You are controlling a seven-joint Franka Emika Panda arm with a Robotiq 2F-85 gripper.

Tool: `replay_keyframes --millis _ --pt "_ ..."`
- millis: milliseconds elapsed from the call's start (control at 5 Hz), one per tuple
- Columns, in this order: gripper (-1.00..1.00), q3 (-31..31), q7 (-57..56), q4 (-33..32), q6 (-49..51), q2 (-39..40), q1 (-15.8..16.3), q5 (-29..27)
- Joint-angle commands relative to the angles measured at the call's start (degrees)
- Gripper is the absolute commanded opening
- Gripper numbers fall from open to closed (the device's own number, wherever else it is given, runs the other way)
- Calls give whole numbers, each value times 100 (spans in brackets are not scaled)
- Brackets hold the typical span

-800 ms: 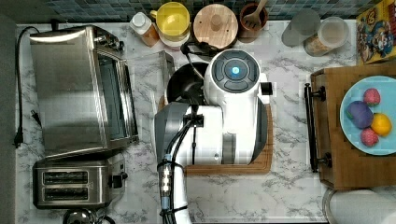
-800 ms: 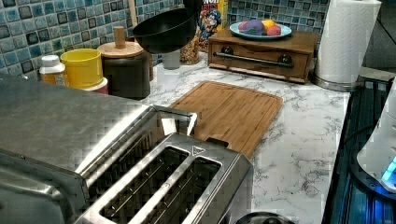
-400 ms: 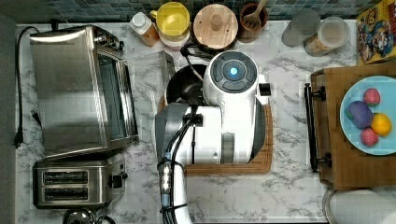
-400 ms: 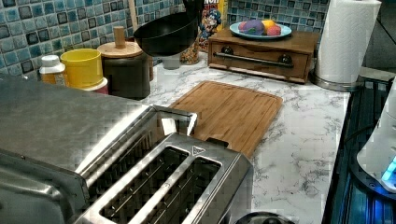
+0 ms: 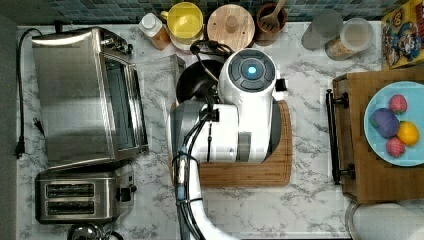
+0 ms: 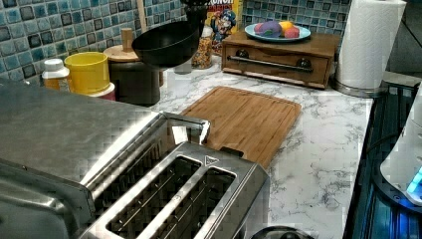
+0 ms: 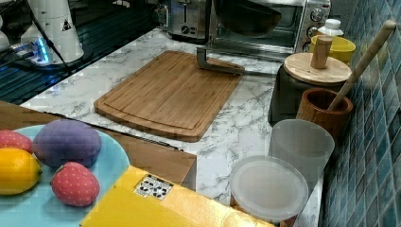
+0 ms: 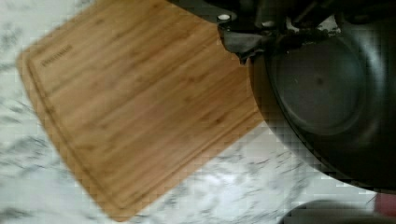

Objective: Put the bowl in the oven.

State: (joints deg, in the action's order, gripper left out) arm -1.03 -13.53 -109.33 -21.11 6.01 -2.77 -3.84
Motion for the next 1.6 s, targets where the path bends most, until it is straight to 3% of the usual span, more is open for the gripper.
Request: replay_keyframes --millis 200,600,1000,1400,1600 --pt "-100 -535 -1998 828 -496 173 333 -473" --pt "-100 -894 -2224 830 -1206 447 465 -440" --pt "-100 -1059 -1719 1427 -955 1037 678 227" --pt "-100 -1353 -2110 1906 -882 1450 525 -513" --pt "-100 -1475 -2288 1747 -985 1558 545 -566"
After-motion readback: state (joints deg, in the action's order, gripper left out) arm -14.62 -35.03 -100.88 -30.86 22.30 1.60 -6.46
